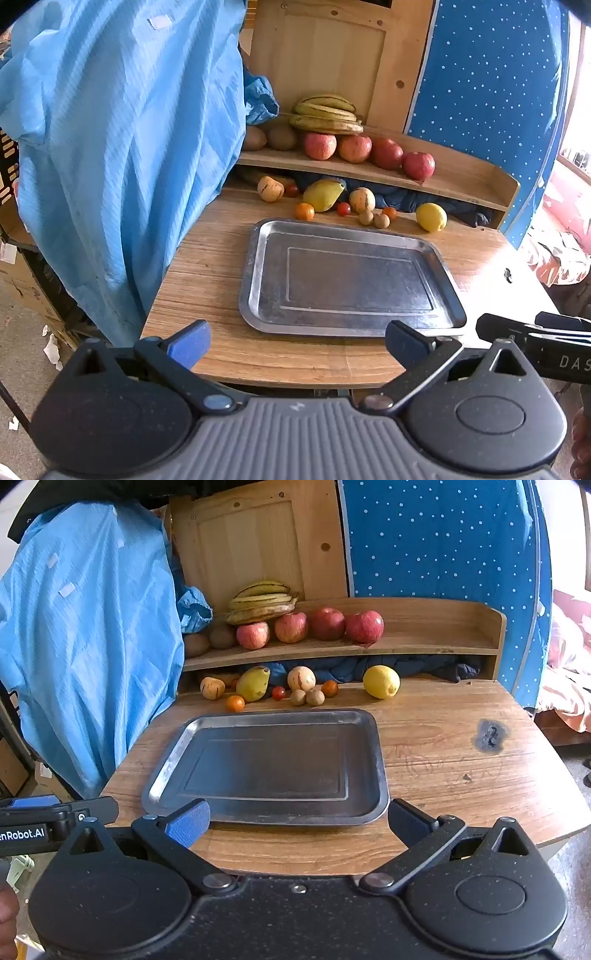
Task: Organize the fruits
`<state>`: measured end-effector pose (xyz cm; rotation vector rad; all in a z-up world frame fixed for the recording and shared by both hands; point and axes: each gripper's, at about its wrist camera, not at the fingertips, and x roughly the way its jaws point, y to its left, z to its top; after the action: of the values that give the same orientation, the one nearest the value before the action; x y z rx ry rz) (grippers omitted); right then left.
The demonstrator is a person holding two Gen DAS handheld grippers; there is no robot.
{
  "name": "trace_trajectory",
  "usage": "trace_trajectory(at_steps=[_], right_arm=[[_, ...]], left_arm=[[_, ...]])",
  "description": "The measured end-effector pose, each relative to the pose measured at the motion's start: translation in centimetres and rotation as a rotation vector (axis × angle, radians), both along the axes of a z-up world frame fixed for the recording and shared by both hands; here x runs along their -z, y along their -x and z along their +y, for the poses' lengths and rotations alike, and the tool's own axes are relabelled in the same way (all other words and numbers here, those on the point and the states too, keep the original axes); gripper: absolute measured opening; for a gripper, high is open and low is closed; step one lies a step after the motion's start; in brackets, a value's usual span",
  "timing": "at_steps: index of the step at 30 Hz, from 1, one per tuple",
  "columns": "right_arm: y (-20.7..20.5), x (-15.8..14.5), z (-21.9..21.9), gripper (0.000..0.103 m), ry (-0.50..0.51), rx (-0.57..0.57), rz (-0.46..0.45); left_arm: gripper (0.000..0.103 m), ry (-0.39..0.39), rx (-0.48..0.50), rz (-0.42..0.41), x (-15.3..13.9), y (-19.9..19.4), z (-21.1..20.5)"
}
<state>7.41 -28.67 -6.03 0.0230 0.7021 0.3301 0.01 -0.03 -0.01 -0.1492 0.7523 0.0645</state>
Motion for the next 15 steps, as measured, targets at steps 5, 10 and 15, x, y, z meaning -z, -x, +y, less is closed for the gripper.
trace_trajectory(at_steps=[5, 10, 15], right_arm=[[-0.09, 0.07, 0.05, 0.102, 0.004, 0.0, 0.005], [-0.16, 0.13, 0.09, 0.102, 0.002, -0.001, 0.007], [-0.23, 0.17, 0.1, 0.102, 0.002, 0.0, 0.009]], left_arm=[[0.102, 0.0, -0.002, 0.002, -0.04, 0.04, -0.19], [0.102, 0.007, -0.001, 0.003, -0.03, 0.04, -0.02], [0.102, 0.009, -0.002, 0.005, -0.04, 0.04, -0.03]])
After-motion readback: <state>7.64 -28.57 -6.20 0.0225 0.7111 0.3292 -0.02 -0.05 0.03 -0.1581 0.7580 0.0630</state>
